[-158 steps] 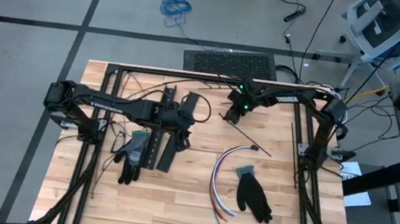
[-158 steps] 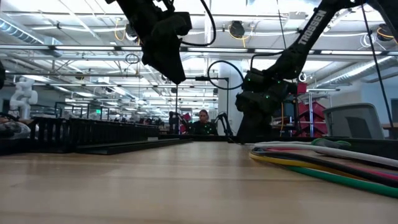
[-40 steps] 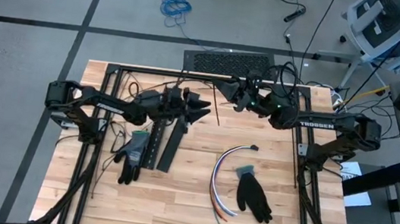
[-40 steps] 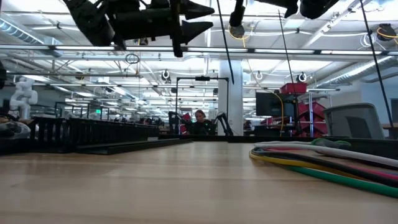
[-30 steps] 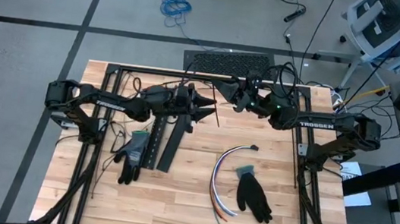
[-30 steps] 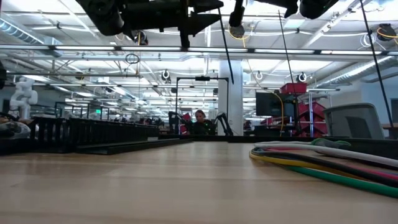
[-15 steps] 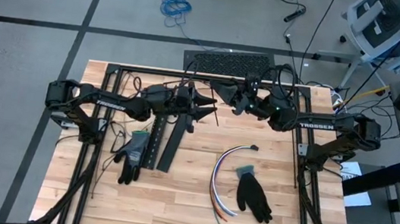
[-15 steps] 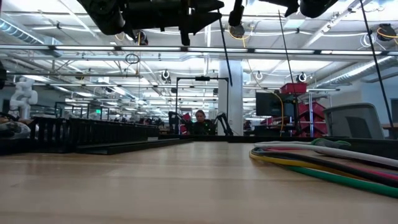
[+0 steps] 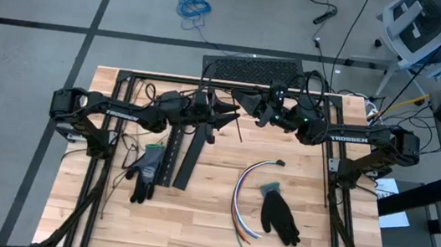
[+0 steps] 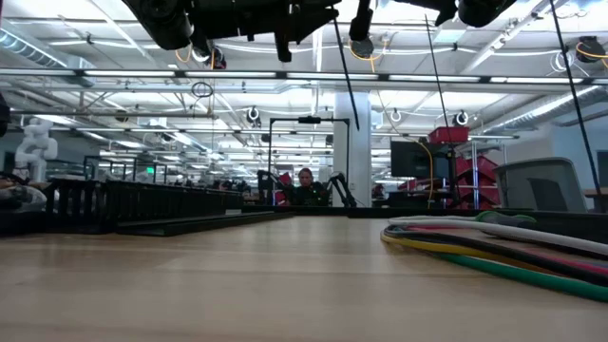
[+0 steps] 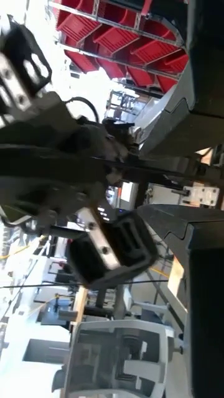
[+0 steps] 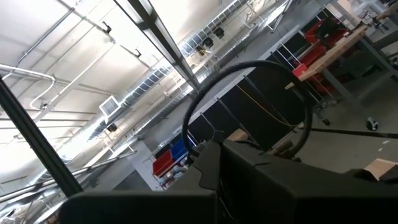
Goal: Ziptie cables
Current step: Wrap the cable wires with the black ziptie
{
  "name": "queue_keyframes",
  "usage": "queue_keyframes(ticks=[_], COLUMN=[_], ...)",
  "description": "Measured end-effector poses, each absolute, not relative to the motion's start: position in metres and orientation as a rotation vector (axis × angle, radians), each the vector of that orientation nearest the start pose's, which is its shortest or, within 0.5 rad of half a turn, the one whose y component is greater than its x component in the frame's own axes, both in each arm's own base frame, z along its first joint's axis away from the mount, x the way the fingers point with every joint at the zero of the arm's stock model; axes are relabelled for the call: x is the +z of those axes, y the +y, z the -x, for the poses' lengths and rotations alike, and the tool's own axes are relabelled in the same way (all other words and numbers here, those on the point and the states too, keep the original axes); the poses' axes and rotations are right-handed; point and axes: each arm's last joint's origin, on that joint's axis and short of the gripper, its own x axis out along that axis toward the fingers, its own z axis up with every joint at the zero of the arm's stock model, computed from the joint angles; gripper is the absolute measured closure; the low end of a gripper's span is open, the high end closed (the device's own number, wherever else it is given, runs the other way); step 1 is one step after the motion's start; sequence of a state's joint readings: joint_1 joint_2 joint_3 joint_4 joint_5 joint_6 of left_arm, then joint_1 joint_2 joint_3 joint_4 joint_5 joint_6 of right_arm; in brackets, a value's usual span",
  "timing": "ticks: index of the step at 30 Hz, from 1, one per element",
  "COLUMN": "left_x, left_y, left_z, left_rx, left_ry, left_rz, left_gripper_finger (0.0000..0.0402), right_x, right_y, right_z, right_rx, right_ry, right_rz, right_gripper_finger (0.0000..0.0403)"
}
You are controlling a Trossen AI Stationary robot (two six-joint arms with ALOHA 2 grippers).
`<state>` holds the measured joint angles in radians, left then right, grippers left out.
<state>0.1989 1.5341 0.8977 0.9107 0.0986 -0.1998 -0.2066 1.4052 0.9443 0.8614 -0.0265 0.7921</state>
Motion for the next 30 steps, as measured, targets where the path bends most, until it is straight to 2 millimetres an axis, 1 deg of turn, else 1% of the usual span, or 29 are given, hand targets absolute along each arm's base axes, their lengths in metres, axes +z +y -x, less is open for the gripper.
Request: queue_keyframes(ticks=[2,4,6,8,10,18,22,25,30], left_x=[0.2965,0.2959,0.2958,0.2957,0.2957,0.2955,0.2934,0.2925,0.2911], left_y=[0.0637,0.0638,0.0640,0.0644,0.0653,0.0659,0.0660,0.0659,0.0652], left_z=[-0.3301,-0.3303,-0.3303,-0.3302,-0.3301,-0.3301,-0.3306,-0.3308,-0.3312], left_rx=[0.074,0.079,0.086,0.099,0.125,0.145,0.148,0.144,0.119], left_ry=[-0.279,-0.273,-0.273,-0.274,-0.279,-0.280,-0.257,-0.250,-0.233], left_rz=[0.153,0.155,0.157,0.166,0.191,0.199,0.203,0.204,0.209], left_gripper_finger=[0.0283,0.0298,0.0328,0.0373,0.0392,0.0399,0.0400,0.0400,0.0401], right_x=[0.3463,0.3463,0.3463,0.3463,0.3463,0.3462,0.3447,0.3432,0.3424], right_y=[-0.0632,-0.0632,-0.0632,-0.0632,-0.0632,-0.0633,-0.0634,-0.0635,-0.0655], right_z=[-0.3052,-0.3052,-0.3052,-0.3052,-0.3052,-0.3052,-0.3058,-0.3064,-0.3063], right_rx=[-0.011,-0.011,-0.011,-0.011,-0.011,-0.016,-0.020,-0.025,-0.030], right_ry=[-0.445,-0.446,-0.445,-0.445,-0.445,-0.444,-0.429,-0.413,-0.408], right_rz=[-0.733,-0.733,-0.733,-0.733,-0.733,-0.715,-0.732,-0.740,-0.760], right_gripper_finger=[0.0403,0.0403,0.0403,0.0403,0.0403,0.0403,0.0399,0.0375,0.0300])
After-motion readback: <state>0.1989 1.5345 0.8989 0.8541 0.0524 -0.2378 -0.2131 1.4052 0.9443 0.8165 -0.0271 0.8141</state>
